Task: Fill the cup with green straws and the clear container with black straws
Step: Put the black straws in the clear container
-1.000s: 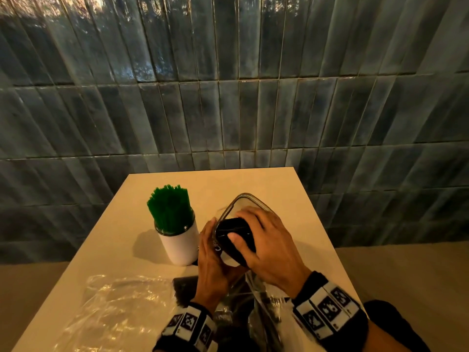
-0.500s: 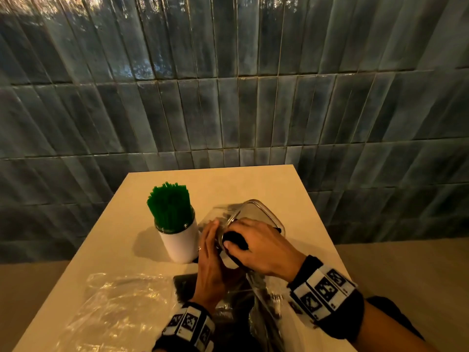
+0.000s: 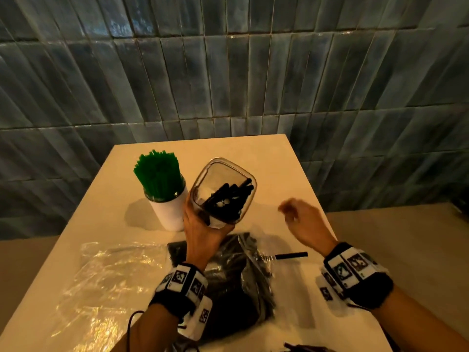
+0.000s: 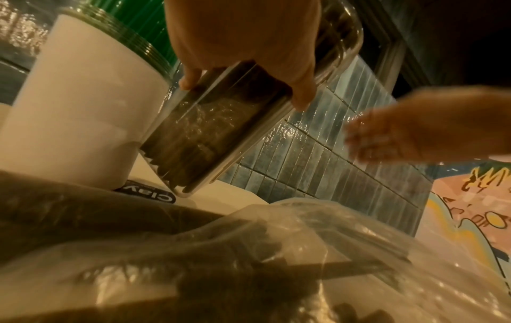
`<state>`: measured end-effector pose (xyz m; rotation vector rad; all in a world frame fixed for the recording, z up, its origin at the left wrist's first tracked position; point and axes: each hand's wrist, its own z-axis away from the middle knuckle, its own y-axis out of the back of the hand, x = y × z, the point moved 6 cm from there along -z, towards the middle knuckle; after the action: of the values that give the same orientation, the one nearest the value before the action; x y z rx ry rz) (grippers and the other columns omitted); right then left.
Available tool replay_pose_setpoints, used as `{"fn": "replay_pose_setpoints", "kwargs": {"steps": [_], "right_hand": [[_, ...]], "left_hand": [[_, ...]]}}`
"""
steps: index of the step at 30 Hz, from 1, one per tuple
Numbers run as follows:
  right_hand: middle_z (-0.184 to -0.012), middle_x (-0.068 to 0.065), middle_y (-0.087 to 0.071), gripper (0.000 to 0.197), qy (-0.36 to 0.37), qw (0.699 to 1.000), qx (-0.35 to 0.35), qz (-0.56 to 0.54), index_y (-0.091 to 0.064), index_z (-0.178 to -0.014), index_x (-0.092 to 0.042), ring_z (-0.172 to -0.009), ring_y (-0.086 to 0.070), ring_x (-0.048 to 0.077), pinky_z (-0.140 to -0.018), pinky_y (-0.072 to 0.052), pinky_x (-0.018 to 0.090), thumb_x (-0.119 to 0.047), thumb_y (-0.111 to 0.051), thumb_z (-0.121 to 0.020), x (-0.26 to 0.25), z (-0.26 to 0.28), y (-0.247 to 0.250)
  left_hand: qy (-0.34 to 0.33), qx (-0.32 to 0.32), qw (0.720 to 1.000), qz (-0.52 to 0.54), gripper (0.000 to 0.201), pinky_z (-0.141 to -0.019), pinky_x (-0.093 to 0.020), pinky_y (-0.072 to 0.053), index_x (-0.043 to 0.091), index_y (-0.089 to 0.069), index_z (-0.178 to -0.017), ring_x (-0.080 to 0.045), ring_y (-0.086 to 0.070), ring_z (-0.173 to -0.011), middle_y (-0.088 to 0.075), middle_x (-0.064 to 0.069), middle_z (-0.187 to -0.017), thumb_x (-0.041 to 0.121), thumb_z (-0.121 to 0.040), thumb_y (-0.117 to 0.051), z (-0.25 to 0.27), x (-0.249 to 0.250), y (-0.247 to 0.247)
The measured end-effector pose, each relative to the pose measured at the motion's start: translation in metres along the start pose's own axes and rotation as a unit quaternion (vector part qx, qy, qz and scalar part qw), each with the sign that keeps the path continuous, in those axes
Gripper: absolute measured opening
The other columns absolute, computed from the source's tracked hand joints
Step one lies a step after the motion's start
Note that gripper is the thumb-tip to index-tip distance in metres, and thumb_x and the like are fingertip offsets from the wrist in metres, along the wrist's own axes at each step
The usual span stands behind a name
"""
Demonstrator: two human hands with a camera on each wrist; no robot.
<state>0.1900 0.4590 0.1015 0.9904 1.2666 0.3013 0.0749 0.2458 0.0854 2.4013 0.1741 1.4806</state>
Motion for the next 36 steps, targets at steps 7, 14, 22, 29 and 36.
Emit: {"fn": "replay_pose_setpoints", "kwargs": {"steps": [7,14,22,29,36], "right_hand": [[-0.133,0.0,-0.046,0.042,0.037,0.966,-0.219,0.135,-0.053,-0.128,-0.022,-0.123,-0.042,0.018,-0.102,-0.037,0.03,-0.031,-0.059,-0.087,0.029,0.035,-0.072],[-0.14,0.006,-0.042,0.046,0.171,0.93,-0.248,0.212,-0.047,-0.134,-0.014,-0.125,-0.041,0.025,-0.099,-0.04,0.033,-0.033,-0.051,-0.093,-0.006,0.024,-0.096],[-0.147,0.011,-0.035,0.066,0.12,0.922,-0.324,0.174,-0.028,-0.146,-0.013,-0.132,-0.039,0.03,-0.107,-0.031,0.03,-0.035,-0.057,-0.09,-0.013,0.017,-0.126],[-0.136,0.01,-0.041,0.066,0.082,0.925,-0.314,0.196,-0.043,-0.136,-0.019,-0.121,-0.045,0.032,-0.103,-0.04,0.039,-0.043,-0.067,-0.079,-0.009,0.0,-0.135],[-0.132,0.011,-0.054,0.052,-0.036,0.926,-0.335,0.169,-0.049,-0.132,-0.013,-0.119,-0.053,0.029,-0.1,-0.044,0.035,-0.028,-0.066,-0.085,0.011,-0.002,-0.134]], "left_hand": [[0.065,0.015,0.998,-0.004,0.111,-0.107,-0.045,-0.038,0.012,-0.027,-0.139,-0.021,-0.04,-0.126,-0.042,-0.008,-0.137,0.027,-0.05,-0.092,0.001,-0.021,-0.002],[0.084,0.013,0.996,0.028,0.112,-0.108,-0.035,-0.036,0.009,-0.025,-0.14,-0.015,-0.038,-0.127,-0.04,-0.007,-0.14,0.03,-0.051,-0.091,-0.01,-0.024,-0.004],[0.086,-0.005,0.995,0.044,0.115,-0.11,-0.04,-0.035,0.011,-0.022,-0.142,-0.017,-0.037,-0.131,-0.038,-0.006,-0.142,0.033,-0.051,-0.089,-0.009,-0.028,-0.005],[0.083,-0.004,0.995,0.057,0.109,-0.11,-0.036,-0.035,0.014,-0.024,-0.14,-0.014,-0.037,-0.129,-0.038,-0.002,-0.14,0.023,-0.053,-0.09,-0.007,-0.026,-0.005],[0.095,-0.003,0.994,0.058,0.112,-0.109,-0.042,-0.037,0.01,-0.023,-0.142,-0.017,-0.037,-0.132,-0.037,-0.005,-0.143,0.024,-0.053,-0.09,-0.009,-0.029,-0.004]]}}
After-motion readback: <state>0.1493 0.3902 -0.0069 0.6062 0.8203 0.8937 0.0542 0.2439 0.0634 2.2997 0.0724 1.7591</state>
